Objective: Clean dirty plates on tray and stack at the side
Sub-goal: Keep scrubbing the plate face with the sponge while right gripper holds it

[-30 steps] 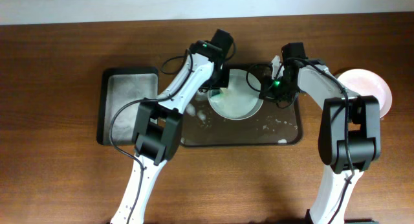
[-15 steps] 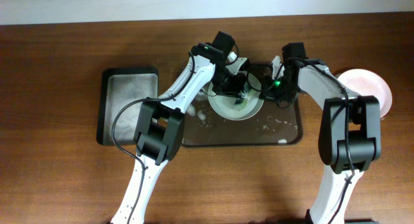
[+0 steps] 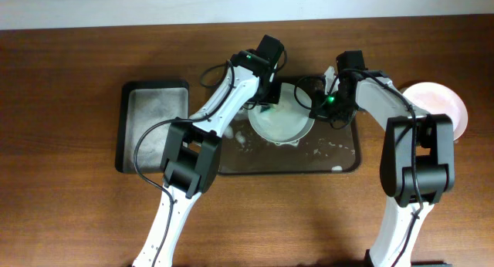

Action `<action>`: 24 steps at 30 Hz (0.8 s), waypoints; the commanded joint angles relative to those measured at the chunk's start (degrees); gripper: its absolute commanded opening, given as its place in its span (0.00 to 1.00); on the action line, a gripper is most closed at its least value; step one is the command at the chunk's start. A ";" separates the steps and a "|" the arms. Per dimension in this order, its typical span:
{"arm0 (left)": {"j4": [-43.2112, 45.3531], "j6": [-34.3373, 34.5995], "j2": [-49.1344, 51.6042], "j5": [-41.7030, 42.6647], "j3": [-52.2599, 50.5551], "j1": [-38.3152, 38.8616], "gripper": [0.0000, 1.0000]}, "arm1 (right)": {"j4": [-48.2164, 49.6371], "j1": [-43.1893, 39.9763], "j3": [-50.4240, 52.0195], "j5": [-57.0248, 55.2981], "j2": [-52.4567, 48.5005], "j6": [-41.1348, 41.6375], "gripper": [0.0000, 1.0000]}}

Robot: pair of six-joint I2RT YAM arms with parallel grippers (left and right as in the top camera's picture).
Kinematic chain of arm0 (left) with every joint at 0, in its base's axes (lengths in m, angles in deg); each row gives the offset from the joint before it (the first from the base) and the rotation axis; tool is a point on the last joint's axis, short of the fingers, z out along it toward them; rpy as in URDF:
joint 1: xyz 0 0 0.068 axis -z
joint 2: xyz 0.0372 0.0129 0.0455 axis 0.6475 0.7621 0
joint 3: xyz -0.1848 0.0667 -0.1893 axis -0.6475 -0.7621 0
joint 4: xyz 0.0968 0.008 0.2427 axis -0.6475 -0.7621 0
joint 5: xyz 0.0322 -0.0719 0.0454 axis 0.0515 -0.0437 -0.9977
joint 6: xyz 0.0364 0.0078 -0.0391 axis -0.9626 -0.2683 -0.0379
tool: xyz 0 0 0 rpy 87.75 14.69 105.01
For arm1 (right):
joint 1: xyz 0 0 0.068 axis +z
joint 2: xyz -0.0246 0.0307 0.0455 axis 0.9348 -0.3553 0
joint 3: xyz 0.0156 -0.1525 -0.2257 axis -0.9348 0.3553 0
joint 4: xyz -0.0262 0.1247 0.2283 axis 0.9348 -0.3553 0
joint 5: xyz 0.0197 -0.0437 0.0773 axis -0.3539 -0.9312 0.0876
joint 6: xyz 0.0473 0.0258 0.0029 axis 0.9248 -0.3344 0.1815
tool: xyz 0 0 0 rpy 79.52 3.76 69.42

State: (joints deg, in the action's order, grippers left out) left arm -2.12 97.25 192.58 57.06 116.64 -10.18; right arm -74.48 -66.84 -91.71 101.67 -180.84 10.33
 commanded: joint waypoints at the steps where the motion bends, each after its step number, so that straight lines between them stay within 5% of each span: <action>1: -2.10 3.08 1.40 -17.35 -0.76 -0.66 0.00 | -0.50 -0.11 0.66 -2.21 -2.03 -0.22 0.04; 6: -4.37 4.07 1.40 -14.62 -0.76 -0.48 0.00 | -0.48 -0.11 0.66 -2.21 -2.03 -0.24 0.04; 15: -1.73 -8.39 1.40 26.43 -0.76 2.19 0.00 | -0.39 -0.07 0.66 -1.75 -2.03 -0.24 0.04; 21: 4.92 -8.33 1.40 29.00 -0.76 3.06 0.00 | -0.37 -0.07 0.66 -1.77 -2.03 -0.24 0.04; 24: 9.35 -5.25 1.40 19.80 -0.76 3.06 0.00 | -0.26 -0.07 0.66 -1.77 -2.03 -0.24 0.04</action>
State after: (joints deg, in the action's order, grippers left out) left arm 4.35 90.28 193.15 82.02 115.98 -7.03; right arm -74.35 -67.04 -91.71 101.72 -180.84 10.62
